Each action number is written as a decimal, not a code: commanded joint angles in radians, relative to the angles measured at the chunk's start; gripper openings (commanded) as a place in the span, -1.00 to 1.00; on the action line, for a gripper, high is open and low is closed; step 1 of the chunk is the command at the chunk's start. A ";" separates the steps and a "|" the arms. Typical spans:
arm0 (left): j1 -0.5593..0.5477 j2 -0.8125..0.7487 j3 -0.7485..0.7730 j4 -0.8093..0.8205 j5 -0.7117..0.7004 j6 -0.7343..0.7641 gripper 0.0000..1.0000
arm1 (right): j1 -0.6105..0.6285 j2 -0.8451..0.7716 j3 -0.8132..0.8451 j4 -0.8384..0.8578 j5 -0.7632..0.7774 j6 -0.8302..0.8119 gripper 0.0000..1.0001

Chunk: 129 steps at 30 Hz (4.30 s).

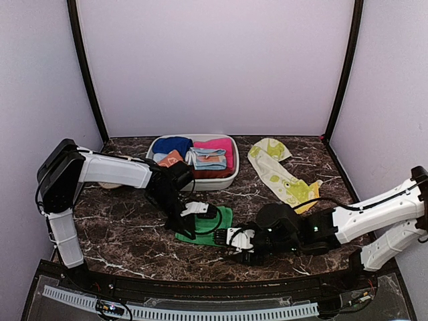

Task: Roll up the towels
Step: Roll the towel at the center of the board.

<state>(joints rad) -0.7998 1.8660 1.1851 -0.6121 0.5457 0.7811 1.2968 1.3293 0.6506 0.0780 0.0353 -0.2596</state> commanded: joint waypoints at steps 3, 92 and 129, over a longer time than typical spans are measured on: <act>0.039 0.093 0.050 -0.167 0.071 -0.040 -1.00 | 0.079 0.204 0.140 0.019 0.215 -0.238 0.11; -0.020 -0.117 -0.208 0.367 -0.383 0.132 0.23 | -0.553 0.883 0.662 -0.426 -0.855 0.467 -0.75; 0.102 0.094 0.006 -0.126 0.015 -0.004 -0.59 | -0.568 -0.040 -0.036 0.276 -0.138 0.204 1.00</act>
<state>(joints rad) -0.6945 1.9171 1.2430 -0.4583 0.5102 0.8108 0.7341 1.3102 0.6651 0.2749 0.0471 0.0456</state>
